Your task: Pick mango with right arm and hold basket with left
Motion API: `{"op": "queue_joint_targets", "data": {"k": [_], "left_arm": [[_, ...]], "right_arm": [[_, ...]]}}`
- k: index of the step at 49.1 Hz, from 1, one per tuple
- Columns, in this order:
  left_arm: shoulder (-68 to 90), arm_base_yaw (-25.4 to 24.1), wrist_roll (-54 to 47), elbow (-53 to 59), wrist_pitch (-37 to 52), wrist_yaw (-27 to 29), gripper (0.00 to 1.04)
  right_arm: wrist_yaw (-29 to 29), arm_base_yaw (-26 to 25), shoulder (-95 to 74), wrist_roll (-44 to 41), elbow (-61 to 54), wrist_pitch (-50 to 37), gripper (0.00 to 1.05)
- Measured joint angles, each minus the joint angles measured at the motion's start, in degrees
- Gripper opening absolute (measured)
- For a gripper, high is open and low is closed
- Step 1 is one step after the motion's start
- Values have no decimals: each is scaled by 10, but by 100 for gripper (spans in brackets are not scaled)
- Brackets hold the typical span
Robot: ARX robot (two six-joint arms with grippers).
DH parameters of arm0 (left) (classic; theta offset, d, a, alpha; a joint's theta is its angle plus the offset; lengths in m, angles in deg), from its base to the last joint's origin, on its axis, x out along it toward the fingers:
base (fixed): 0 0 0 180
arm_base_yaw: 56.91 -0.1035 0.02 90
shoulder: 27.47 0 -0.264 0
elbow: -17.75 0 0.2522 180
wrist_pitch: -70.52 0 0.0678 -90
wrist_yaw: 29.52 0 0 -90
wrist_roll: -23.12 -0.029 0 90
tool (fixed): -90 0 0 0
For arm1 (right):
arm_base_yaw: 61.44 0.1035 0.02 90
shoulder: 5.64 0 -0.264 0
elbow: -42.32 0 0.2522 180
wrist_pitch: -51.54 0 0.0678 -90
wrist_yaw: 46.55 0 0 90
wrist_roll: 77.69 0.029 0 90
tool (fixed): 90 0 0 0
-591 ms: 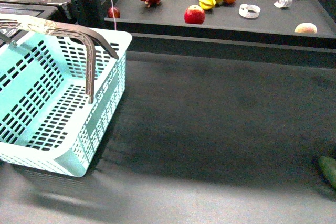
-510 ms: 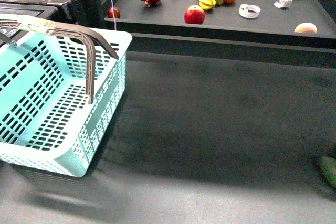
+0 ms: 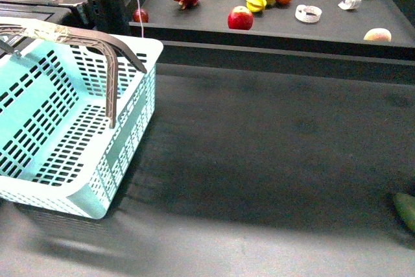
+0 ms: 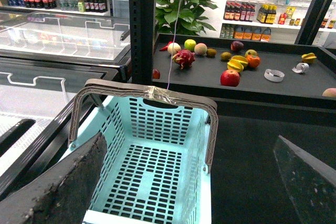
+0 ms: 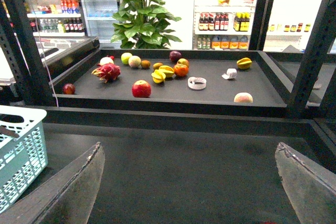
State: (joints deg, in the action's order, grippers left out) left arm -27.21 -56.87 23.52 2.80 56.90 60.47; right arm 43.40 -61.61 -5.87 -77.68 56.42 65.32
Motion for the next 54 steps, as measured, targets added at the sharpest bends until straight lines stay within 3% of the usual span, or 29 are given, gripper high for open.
{"op": "queue_joint_targets", "data": {"k": [10, 15, 18, 34, 43, 54], "left_arm": [[1, 1, 0, 0, -1, 1, 97], [88, 57, 97, -12, -33, 201, 97], [150, 59, 152, -12, -1, 221, 97], [690, -42, 386, -109, 378, 78, 97], [876, -50, 473, -194, 454, 47, 97], [1020, -41, 557, -319, 487, 23, 97]], "right_arm": [[0, 0, 0, 0, 0, 0, 97], [1, 0, 0, 0, 0, 0, 97], [0, 0, 0, 0, 0, 0, 97], [0, 0, 0, 0, 0, 0, 97], [0, 0, 0, 0, 0, 0, 97], [0, 0, 0, 0, 0, 0, 97]]}}
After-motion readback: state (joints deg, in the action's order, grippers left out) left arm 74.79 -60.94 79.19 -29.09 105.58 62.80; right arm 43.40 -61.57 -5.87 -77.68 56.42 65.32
